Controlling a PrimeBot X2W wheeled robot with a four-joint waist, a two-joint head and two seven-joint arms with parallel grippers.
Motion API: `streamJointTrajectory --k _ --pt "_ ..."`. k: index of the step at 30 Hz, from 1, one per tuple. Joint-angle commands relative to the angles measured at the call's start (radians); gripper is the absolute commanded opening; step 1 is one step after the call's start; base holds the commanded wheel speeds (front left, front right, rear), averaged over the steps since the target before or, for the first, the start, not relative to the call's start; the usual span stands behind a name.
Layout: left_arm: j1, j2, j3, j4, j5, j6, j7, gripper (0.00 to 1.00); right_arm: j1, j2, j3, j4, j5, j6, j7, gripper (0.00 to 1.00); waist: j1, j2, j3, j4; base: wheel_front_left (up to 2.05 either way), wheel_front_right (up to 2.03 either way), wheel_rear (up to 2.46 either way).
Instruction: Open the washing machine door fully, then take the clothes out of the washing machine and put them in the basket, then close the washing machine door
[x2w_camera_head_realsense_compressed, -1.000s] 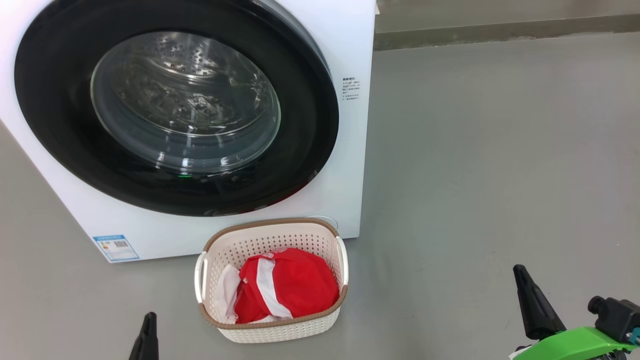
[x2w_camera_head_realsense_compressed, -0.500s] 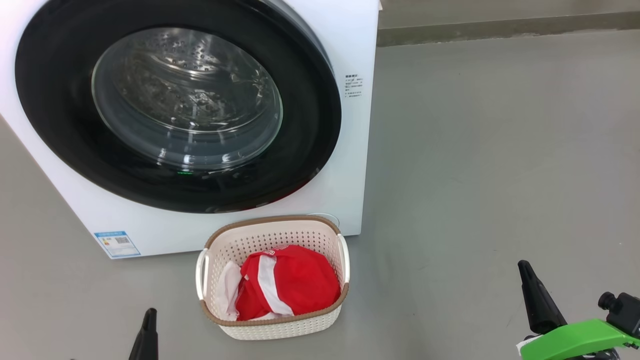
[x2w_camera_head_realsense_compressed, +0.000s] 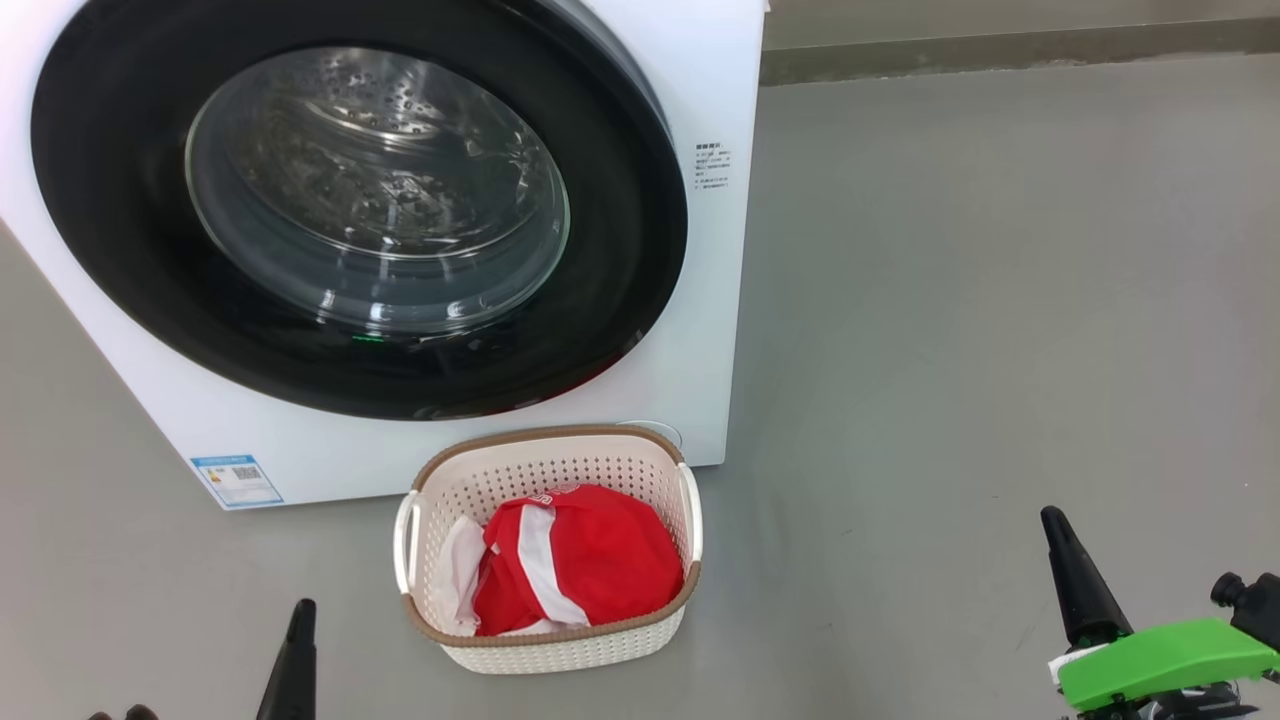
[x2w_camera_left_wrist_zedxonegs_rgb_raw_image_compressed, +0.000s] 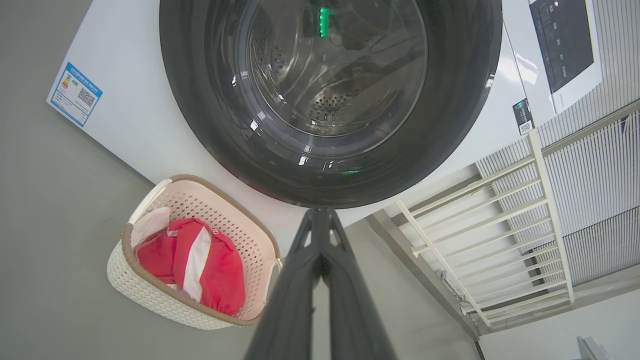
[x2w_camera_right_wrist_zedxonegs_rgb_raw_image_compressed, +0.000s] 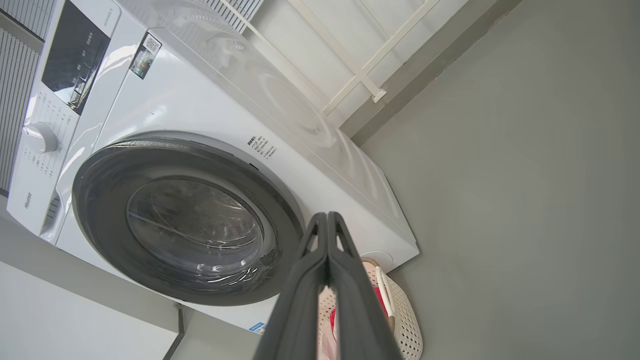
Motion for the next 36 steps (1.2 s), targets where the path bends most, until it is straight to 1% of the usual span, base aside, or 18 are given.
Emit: streamJointTrajectory --k 1,36 --pt "-0.048 0.018 0.017 -0.019 -0.028 -0.008 0.006 0.00 -0.052 -0.008 0.002 -0.021 0.029 0.000 0.007 0.00 -0.0001 0.0000 0.001 0.001 0.00 0.00 0.00" --pt "-0.116 0.027 0.025 0.023 -0.424 -0.014 0.110 0.00 -0.106 -0.001 -0.030 0.006 0.441 -0.001 0.114 0.00 -0.0001 0.0000 0.022 0.016 0.00 0.00 0.00"
